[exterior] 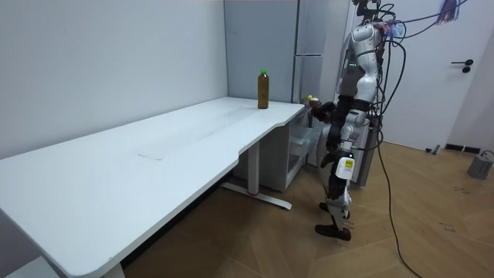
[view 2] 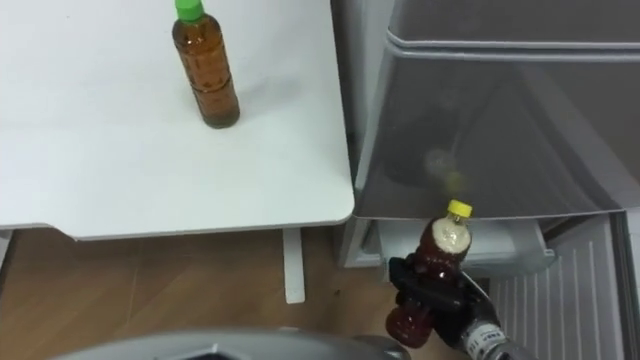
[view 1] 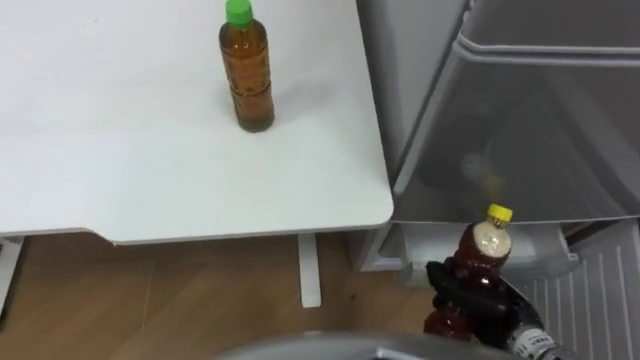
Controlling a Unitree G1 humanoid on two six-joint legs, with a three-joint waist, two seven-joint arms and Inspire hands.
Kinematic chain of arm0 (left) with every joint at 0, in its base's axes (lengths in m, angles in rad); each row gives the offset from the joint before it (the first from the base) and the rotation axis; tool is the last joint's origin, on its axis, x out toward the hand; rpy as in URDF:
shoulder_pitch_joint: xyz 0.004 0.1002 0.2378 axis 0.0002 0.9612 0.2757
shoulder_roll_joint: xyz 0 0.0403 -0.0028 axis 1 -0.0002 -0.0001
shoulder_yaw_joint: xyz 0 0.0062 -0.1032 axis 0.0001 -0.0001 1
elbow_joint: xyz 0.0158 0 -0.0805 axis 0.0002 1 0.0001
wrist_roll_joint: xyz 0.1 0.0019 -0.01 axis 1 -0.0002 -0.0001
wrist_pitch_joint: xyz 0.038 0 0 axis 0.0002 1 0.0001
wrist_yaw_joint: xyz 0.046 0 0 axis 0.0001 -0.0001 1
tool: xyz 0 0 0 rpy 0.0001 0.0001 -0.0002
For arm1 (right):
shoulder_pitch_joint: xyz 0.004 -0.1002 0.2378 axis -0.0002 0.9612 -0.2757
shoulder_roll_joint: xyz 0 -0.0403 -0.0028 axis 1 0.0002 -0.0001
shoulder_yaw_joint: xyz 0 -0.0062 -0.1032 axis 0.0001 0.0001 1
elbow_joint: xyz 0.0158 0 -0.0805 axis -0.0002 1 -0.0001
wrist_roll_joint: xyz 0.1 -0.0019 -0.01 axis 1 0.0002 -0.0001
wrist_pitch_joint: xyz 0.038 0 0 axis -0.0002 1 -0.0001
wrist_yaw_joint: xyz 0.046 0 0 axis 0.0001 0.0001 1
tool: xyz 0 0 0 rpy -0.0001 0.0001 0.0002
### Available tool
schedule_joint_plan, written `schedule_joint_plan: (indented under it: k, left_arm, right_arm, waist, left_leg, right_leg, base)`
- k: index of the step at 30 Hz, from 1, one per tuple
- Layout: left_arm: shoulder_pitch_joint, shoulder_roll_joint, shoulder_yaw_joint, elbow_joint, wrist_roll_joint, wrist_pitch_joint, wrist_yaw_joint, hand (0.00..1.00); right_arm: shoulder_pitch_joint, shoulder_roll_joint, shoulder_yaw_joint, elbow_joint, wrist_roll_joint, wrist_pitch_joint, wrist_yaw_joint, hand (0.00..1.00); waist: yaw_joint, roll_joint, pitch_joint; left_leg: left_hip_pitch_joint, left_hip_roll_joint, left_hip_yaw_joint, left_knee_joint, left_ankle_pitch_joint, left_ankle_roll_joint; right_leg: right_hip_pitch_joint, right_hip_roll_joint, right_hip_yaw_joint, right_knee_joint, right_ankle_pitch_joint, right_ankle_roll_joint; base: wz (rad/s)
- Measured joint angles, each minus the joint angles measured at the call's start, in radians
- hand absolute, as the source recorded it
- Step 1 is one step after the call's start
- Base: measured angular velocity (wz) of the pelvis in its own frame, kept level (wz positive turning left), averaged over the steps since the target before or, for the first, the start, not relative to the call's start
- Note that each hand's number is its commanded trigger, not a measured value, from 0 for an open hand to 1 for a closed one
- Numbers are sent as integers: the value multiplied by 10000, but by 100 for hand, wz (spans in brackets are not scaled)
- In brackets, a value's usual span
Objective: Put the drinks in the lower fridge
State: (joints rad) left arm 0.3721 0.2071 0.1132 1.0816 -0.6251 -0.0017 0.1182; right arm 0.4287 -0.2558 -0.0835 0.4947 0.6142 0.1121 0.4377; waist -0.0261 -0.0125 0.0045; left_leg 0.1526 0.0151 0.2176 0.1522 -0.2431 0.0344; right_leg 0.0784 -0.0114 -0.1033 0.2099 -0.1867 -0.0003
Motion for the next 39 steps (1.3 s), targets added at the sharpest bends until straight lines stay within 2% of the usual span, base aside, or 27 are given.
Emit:
schedule_joint_plan:
  k: [5,8,10,13,15,18,21,24,28,30,34,37,39]
  left_arm:
    - [-326,-21,-25,-41,924,-23,-182,0]
    - [-364,-38,-562,-53,966,-30,-241,0]
    - [-379,-55,-792,-62,980,-28,-260,0]
    - [-422,-181,-819,-52,1178,-16,-260,0]
    - [-395,-263,-793,-67,1472,7,-261,0]
    - [-336,-327,-757,-52,2173,35,-307,0]
    - [-244,-334,-726,-46,2702,69,-377,0]
    - [-212,-328,-675,-40,3267,328,-490,0]
    - [-221,-307,-372,-62,3455,470,-770,0]
    - [-347,-182,-374,-137,3437,504,-876,0]
    - [-643,4,-378,-274,3590,640,-881,0]
    - [-1278,120,-400,-264,3579,680,-881,0]
    - [-1803,138,-543,-327,3443,661,-879,0]
  right_arm:
    - [-103,62,-413,30,374,-67,-1111,100]
    - [-626,144,-480,29,557,-66,-1948,100]
    - [-909,176,-480,33,643,-67,-2341,100]
    - [-1365,253,-464,165,1520,-73,-2973,100]
    - [-1538,259,-488,177,2639,-79,-3461,100]
    - [-1920,256,-613,498,4153,-120,-3885,100]
    - [-1911,249,-623,520,4821,-132,-4109,100]
    - [-2136,233,-616,1016,5693,-127,-4126,100]
    - [-2651,137,-653,1735,6413,-127,-4193,100]
    - [-3243,-45,-671,2502,6945,-127,-4316,100]
    - [-4305,-124,-670,3254,7402,-127,-4568,100]
    - [-5346,-315,-671,4306,7988,-184,-4425,100]
    - [-6351,-537,-680,5242,8312,-368,-4766,100]
  waist:
    - [-50,8,7]
    - [-264,-2,10]
    - [-278,4,7]
    - [-251,19,12]
    - [-198,49,13]
    - [-191,81,25]
    - [-193,70,32]
    - [-160,55,42]
    - [-53,74,41]
    - [-62,125,42]
    - [-58,85,118]
    - [-62,98,158]
    - [90,162,207]
  left_leg:
    - [-5,16,223,-15,-11,3]
    - [-77,15,244,-4,-16,10]
    - [-50,20,256,-6,-22,7]
    - [-40,31,243,41,-21,5]
    - [-72,32,196,86,-26,4]
    - [-119,28,112,103,-31,6]
    - [-250,16,-116,176,-30,6]
    - [-360,6,-178,275,-32,12]
    - [-807,6,-218,574,-93,66]
    - [-1415,-10,-399,1001,-119,107]
    - [-2489,-54,-465,1637,-88,188]
    - [-3611,-96,-556,2315,-56,307]
    - [-4362,-173,-545,2685,-9,392]
  right_leg:
    - [-172,18,226,124,0,1]
    - [-309,32,238,271,0,1]
    - [-286,40,247,269,0,1]
    - [-267,44,205,263,3,-3]
    - [-252,35,165,258,3,-3]
    - [-259,27,138,238,2,-4]
    - [-261,-13,-86,238,2,-4]
    - [-306,-39,-144,263,2,-5]
    - [-601,-77,-216,337,22,-10]
    - [-1069,-176,-392,645,28,-14]
    - [-2136,-332,-443,1320,17,-32]
    - [-3162,-454,-451,1873,62,-32]
    - [-3986,-577,-362,2266,-21,2]
  base:
    - [-16]
    - [-5]
    - [-2]
    - [1]
    - [6]
    - [6]
    - [19]
    - [7]
    - [4]
    - [22]
    - [6]
    - [9]
    - [5]
